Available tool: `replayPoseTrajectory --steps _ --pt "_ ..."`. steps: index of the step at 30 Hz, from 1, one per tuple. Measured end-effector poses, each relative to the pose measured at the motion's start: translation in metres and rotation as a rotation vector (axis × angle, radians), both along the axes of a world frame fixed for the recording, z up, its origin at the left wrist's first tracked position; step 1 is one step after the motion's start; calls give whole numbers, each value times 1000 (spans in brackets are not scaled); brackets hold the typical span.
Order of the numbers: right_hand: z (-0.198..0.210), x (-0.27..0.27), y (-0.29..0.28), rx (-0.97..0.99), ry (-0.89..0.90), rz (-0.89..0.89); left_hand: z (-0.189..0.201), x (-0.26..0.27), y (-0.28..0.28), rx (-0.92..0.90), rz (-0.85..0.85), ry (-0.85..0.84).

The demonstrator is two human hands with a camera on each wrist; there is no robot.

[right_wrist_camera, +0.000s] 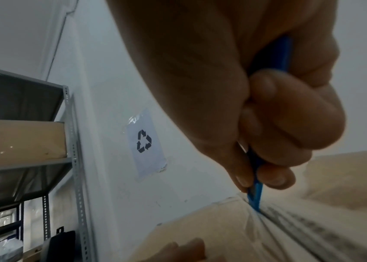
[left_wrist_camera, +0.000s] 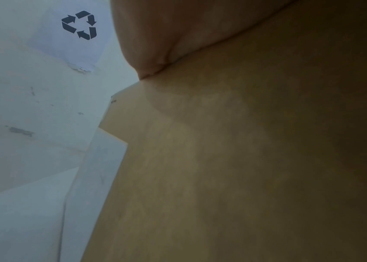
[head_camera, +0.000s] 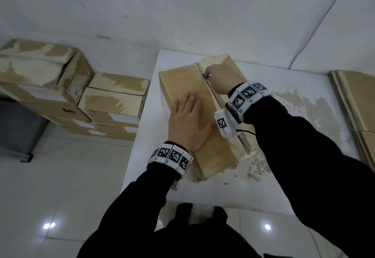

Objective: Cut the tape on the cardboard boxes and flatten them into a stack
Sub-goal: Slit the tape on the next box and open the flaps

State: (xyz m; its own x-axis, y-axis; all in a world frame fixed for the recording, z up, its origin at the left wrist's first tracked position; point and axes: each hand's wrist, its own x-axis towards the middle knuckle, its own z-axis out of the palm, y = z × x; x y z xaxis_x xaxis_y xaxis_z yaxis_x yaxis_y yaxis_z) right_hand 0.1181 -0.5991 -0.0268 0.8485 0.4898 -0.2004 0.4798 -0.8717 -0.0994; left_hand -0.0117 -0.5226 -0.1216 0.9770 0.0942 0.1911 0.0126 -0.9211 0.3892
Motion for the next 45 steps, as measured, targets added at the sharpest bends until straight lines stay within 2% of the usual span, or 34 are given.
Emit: replayPoseTrajectory --steps 7,14,17,25,34,42,45 --pt "-4 -26 -27 3 52 -46 0 2 -2 23 -6 19" --pt "-14 -38 -48 295 106 -170 1 1 -2 5 -34 19" --pt "-14 -42 -52 330 127 -179 0 2 -1 -1 -49 13" --pt "-13 -58 -75 275 235 -203 2 3 -1 10 -29 39" --pt "-1 -39 -54 210 234 -173 1 3 0 21 -43 18" --pt "-6 -148 -141 222 285 -218 7 4 -2 19 -64 91" --pt "-14 -178 -163 237 260 -235 10 3 -3 80 -76 121"
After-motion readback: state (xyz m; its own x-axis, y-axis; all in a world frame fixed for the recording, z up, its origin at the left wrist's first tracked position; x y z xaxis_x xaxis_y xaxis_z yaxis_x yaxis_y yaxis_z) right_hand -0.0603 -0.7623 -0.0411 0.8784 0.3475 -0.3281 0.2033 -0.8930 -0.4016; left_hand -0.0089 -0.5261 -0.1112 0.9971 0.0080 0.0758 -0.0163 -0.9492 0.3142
